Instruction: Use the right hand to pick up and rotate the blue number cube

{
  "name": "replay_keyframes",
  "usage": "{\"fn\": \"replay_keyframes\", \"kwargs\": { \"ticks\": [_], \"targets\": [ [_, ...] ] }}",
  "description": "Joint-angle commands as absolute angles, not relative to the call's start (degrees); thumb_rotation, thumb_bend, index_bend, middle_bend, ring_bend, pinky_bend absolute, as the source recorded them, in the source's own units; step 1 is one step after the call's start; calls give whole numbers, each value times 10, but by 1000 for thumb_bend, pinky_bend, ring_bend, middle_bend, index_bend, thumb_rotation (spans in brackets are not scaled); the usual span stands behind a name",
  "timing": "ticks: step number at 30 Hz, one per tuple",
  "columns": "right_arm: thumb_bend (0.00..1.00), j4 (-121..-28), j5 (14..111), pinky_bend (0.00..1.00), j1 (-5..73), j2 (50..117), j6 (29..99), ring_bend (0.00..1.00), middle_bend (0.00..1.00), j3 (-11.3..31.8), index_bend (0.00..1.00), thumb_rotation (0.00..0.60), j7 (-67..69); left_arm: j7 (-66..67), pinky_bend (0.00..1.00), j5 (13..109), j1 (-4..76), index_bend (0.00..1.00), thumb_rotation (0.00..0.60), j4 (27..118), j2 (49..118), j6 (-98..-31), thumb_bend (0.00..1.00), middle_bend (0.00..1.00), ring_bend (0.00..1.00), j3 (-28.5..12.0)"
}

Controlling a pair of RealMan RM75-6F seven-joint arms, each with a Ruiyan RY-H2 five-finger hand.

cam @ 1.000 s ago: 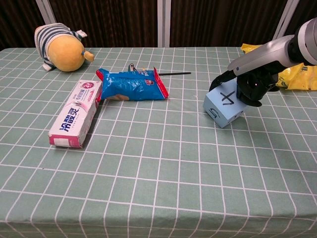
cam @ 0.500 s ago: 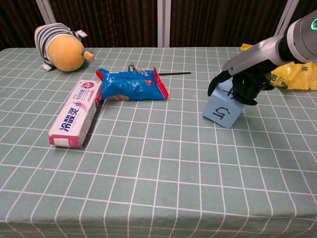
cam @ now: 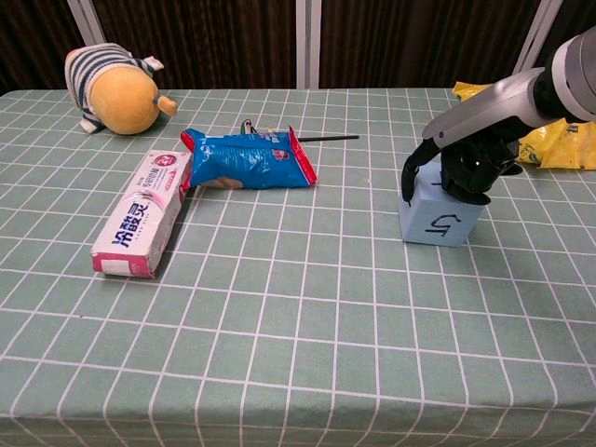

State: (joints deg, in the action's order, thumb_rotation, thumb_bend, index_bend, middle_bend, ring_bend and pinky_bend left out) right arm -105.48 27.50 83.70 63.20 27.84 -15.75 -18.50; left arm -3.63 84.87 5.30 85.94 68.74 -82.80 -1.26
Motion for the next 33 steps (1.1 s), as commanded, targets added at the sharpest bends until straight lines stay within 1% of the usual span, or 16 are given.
{"fn": "replay_keyframes", "kwargs": {
  "ticks": [1, 4, 9, 19, 22, 24, 29, 31, 33],
  "targets": [
    [1000, -1059, 276, 742, 840, 629, 280, 868, 959, -164, 256, 600, -185, -37, 6, 849, 52, 68, 600, 859, 687, -829, 0, 0, 0, -12],
    [1000, -1064, 278, 743, 842, 625, 283, 868, 960, -170, 279, 600, -184, -37, 6, 849, 52, 68, 600, 859, 687, -830, 0, 0, 0, -13],
    [1000, -1072, 286, 743, 838, 621, 292, 868, 959, -172, 289, 600, -179, -36, 6, 850, 52, 68, 600, 858, 688, -830, 0, 0, 0, -13],
    [1000, -1064, 296, 742, 832, 628, 294, 868, 959, -171, 251, 600, -172, -30, 6, 850, 51, 68, 600, 863, 687, -830, 0, 0, 0, -12],
    [1000, -1061, 297, 742, 828, 628, 301, 868, 959, -169, 202, 600, -167, -30, 5, 849, 51, 68, 600, 863, 687, -831, 0, 0, 0, -13],
    [1000, -1062, 301, 743, 822, 625, 308, 868, 960, -164, 136, 600, -161, -31, 5, 849, 50, 68, 600, 863, 687, -831, 0, 0, 0, -13],
    [1000, -1074, 324, 743, 800, 609, 323, 868, 959, -146, 14, 600, -142, -28, 6, 850, 51, 68, 600, 864, 687, -832, 0, 0, 0, -13],
    [1000, -1091, 351, 743, 778, 594, 349, 868, 959, -132, 0, 600, -128, -27, 5, 851, 51, 68, 600, 867, 686, -833, 0, 0, 0, -14],
    [1000, -1122, 406, 742, 733, 570, 415, 868, 959, -121, 0, 600, -117, -23, 6, 853, 51, 68, 600, 872, 684, -837, 0, 0, 0, -15]
  ]
}}
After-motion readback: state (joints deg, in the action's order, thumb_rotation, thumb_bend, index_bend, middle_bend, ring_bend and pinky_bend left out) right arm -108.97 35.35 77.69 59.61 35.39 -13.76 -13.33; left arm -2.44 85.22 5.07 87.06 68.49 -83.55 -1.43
